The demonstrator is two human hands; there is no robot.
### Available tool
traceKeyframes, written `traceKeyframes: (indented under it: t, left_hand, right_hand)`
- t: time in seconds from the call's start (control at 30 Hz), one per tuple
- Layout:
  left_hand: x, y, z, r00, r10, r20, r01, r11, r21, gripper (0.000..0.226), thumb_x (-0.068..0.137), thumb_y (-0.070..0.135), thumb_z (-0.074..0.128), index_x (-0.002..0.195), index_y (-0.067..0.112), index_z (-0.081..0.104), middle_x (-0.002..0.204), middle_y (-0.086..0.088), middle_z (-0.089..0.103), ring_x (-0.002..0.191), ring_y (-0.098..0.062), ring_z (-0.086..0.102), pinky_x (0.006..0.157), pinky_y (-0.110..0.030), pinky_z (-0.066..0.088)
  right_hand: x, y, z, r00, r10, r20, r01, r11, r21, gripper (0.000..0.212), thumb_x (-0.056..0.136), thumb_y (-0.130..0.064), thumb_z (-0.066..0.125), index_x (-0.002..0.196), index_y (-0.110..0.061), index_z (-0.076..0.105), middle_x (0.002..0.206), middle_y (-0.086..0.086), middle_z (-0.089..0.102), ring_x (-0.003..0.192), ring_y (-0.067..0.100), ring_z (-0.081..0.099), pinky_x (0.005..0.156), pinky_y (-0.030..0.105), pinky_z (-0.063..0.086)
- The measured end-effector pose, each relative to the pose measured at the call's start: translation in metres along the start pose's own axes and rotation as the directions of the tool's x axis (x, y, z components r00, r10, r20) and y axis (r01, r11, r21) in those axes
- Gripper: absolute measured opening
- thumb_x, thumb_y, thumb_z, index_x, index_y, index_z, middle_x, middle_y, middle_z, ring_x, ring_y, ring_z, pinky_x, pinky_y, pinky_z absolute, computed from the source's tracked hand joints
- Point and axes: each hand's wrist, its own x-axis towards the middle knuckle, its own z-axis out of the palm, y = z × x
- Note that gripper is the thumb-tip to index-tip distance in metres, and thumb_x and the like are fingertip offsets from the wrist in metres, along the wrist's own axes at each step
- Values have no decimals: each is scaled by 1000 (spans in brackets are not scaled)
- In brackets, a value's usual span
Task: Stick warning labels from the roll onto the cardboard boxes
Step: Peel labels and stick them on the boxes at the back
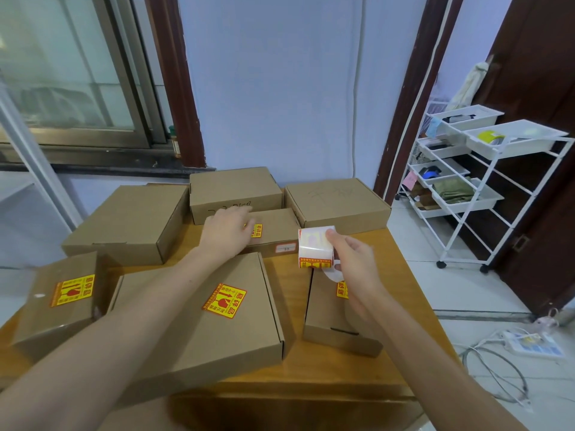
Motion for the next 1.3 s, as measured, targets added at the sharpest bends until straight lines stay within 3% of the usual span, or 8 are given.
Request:
traceKeyframes:
  t: [0.13,0.3,0.4,0.5,0.77,0.9,1.07,1.3]
  left_hand:
    - [-39,53,-26,971,168,-172,-230,860,-455,33,98,37,50,126,22,59,119,12,60,112,-6,52,93,-26,41]
    - [-59,69,-23,891,453,-11,-412,799,-438,58,85,41,68,139,38,44,140,14,43,131,-3,33,100,-14,26]
    - [-62,69,-27,918,396,-6,-326,746,-581,55,85,31,73,135,32,51,132,12,50,117,3,48,91,-7,41]
    - [-65,68,-29,953,302,26,-202,698,-687,54,82,31,77,131,33,55,121,12,60,105,-3,60,88,-25,54]
    - [-68,74,-39,966,231,114,-21,512,-859,46,82,31,76,125,31,60,114,9,69,102,-3,65,87,-24,54]
    - [-67,76,-39,960,224,170,-3,615,-789,51,86,37,72,134,28,55,120,9,65,116,-15,58,98,-33,49]
    - [-70,87,-49,965,263,6,-227,847,-481,60,84,35,70,140,37,49,154,7,32,137,-16,23,109,-38,24]
    - [-71,99,-51,959,283,-30,-259,820,-511,23,90,29,67,112,24,72,106,1,65,93,-10,62,84,-32,50]
  right_hand:
    - [-3,-3,4,999,13,-40,-11,999,53,25,96,-38,55,90,-21,72,82,-1,75,75,7,68,66,18,47]
    - [-7,-12,6,990,138,-38,-128,974,187,32,94,-42,57,93,-14,73,88,11,75,84,20,68,78,32,50]
    - [-9,-12,2,987,156,32,-159,976,146,47,94,-55,46,106,-18,73,98,5,78,104,17,66,98,39,38]
    - [-15,-16,-7,976,107,190,-120,991,57,50,95,-54,39,117,-22,70,109,-2,76,111,13,59,100,40,29]
    - [-30,-24,-21,926,-141,350,170,984,-55,29,91,-9,62,118,-17,71,110,-1,75,104,10,68,87,19,50]
    - [-27,-20,-25,925,-189,329,241,962,-126,23,91,-9,65,113,-13,71,103,2,77,95,10,72,83,20,55]
    - [-27,-9,-23,922,-228,313,285,946,-153,20,92,-4,62,107,-16,70,98,-7,75,86,-3,70,76,12,52]
    - [-26,-3,-23,913,-262,311,333,921,-202,22,93,-5,61,104,-23,68,98,-8,74,91,-3,69,80,14,52]
